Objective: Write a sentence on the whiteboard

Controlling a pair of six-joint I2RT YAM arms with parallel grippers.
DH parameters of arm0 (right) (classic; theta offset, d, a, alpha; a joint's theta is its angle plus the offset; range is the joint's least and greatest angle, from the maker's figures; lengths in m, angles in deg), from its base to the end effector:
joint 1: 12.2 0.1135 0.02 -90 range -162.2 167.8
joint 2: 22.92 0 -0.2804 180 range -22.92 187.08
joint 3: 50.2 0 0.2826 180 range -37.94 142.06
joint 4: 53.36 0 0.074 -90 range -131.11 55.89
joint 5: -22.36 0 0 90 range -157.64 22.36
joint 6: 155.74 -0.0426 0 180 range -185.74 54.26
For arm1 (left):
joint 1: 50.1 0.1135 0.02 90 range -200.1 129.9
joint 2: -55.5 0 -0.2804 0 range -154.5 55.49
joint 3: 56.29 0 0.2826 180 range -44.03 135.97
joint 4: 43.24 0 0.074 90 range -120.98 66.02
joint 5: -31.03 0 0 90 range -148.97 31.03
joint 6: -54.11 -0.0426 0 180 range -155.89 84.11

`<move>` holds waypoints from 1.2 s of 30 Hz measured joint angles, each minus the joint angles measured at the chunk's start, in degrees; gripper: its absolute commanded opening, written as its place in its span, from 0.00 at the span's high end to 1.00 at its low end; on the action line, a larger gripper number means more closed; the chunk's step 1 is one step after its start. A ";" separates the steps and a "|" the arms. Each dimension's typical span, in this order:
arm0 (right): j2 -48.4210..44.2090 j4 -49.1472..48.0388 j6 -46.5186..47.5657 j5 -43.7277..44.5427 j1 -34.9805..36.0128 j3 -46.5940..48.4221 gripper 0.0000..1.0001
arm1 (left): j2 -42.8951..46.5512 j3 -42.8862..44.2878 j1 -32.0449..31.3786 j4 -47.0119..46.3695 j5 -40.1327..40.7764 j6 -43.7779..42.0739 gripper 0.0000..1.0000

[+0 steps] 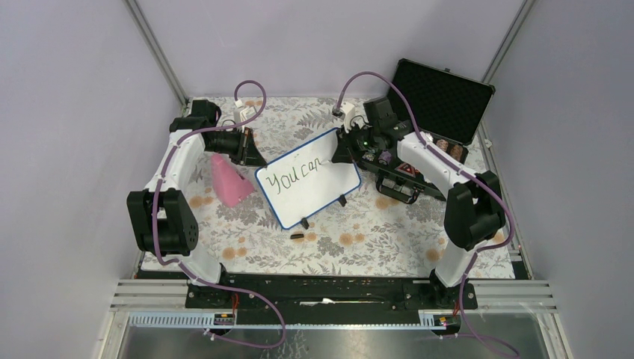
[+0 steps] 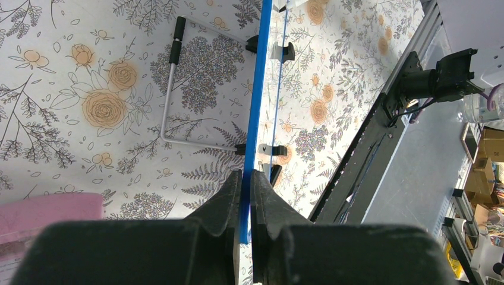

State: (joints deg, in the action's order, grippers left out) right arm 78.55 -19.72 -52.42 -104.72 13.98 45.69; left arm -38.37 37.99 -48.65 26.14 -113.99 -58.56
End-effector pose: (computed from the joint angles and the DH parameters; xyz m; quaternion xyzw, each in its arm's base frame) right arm 0.3841 0.2175 0.2925 -0.4178 0.7601 0.3310 0.3718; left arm 0.3576 -0.0259 0.3034 0.2434 0.8416 -0.4103 0.2532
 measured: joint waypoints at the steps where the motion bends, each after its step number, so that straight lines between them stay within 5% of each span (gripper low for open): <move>1: -0.07 -0.02 0.02 -0.02 0.00 -0.20 1.00 | 0.00 0.00 0.00 0.00 0.02 0.00 1.00; 11: -0.74 0.22 0.72 -0.70 0.00 -2.64 1.00 | 0.02 0.00 -0.07 0.04 0.09 0.00 0.99; 15: -2.14 0.46 0.85 -1.62 0.00 -3.04 1.00 | 0.00 0.09 -0.07 0.20 0.13 0.00 0.78; 19: -5.18 0.72 0.55 -4.04 0.00 -3.26 1.00 | 0.00 0.33 -0.39 0.22 1.05 0.09 0.69; 36: -8.44 -1.11 -1.40 -9.70 2.34 -7.91 1.00 | 0.00 0.37 -2.29 0.15 2.47 -0.07 0.73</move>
State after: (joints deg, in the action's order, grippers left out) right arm 70.12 -20.83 -53.82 -114.42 16.32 37.78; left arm -38.37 38.36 -50.94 26.30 -111.52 -58.63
